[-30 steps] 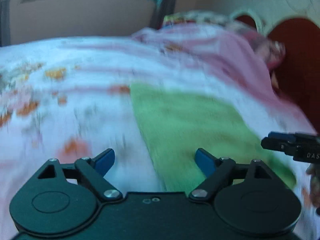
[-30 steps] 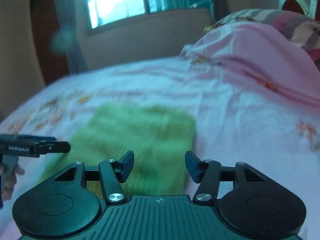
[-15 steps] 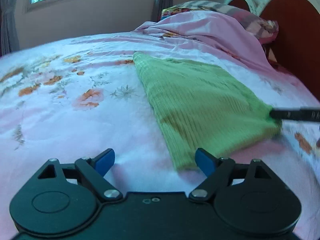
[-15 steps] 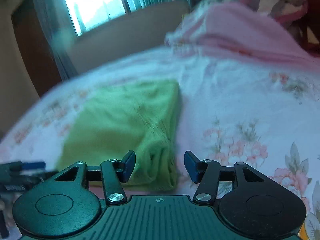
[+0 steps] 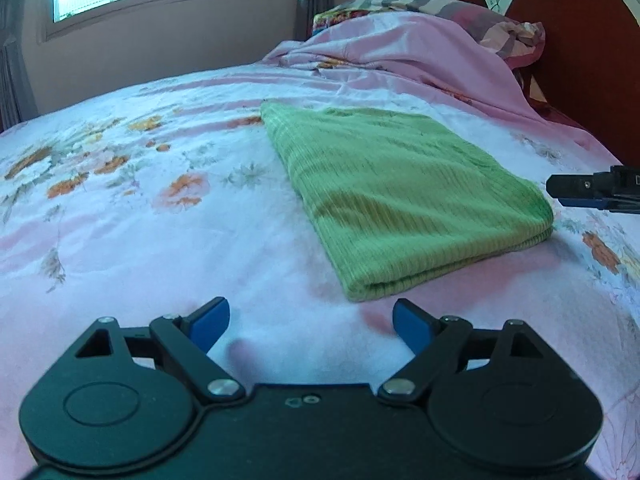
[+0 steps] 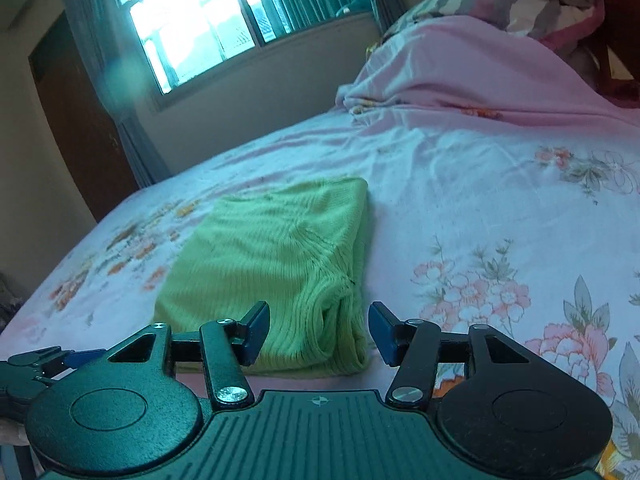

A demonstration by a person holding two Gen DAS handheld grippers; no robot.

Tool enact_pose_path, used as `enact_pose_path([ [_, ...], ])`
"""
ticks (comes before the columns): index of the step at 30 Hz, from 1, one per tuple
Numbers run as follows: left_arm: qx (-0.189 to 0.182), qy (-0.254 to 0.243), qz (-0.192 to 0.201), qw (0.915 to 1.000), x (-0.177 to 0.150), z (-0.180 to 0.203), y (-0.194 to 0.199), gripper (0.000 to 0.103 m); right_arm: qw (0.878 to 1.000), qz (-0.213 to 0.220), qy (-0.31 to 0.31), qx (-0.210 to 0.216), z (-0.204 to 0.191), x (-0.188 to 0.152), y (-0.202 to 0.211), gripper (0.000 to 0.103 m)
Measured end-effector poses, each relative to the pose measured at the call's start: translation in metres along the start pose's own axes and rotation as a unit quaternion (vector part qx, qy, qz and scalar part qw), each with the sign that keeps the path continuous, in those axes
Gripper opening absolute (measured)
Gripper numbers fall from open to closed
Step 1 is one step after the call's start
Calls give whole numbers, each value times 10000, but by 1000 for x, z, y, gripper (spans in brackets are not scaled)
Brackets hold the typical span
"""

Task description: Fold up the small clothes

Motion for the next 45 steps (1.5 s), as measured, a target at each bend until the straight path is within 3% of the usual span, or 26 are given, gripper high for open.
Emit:
enact_pose_path([
  [3,156,-15,179,9997,-1,-6,3,93,9999,69,-11,83,2,-2,1,55],
  [6,674,-214,26,9975,-10,-18,-7,101,10000,7,12,35,6,-6,-4,55],
  [11,191,397,37,9990,-7,-44,-3,101,9998,-131,-173,14,21,-19,-10,55],
  [13,-320,943,113,9950,0,-59,-2,101,9989,-6,-421,219,30,-20,-9,55],
  [15,-901,1709,142,9811,11,-74,-9,99,9965,91,-724,414,40,-16,-11,55],
  [17,-1480,2305,112,9617,26,-86,-25,98,9943,167,-934,488,49,-8,-17,55],
  [21,-2191,2820,-85,9340,48,-89,-66,97,9919,148,-1082,653,60,9,-42,55],
  [30,-2900,2492,-447,9229,84,-79,-130,95,9784,-438,-1223,1610,92,31,-107,55],
  [32,-2966,2346,-484,9245,88,-77,-141,85,9717,-537,-1350,1862,100,33,-120,55],
  [33,-2993,2313,-547,9241,91,-77,-147,73,9672,-624,-1418,2011,104,35,-128,55],
  [34,-3076,2339,-604,9203,93,-78,-154,69,9643,-625,-1481,2107,108,36,-134,55],
  [37,-3560,2351,-664,9020,99,-82,-170,74,9539,-669,-1552,2481,115,42,-152,55],
  [42,-3682,2040,-600,9051,106,-74,-183,75,9478,-817,-1308,2790,112,51,-174,55],
  [45,-3803,2052,-557,9001,107,-75,-185,76,9438,-845,-1263,2936,110,53,-181,55],
])
Point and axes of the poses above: each gripper's, at about its wrist camera, not at the fingertips, and y roughly against the way its jaws point, z to its right, x to its top, the point moved 1 cm from there along -y, roughly the way its jaws point, and after that the axes turned 10 degrees about y, right-handed, at the moved point
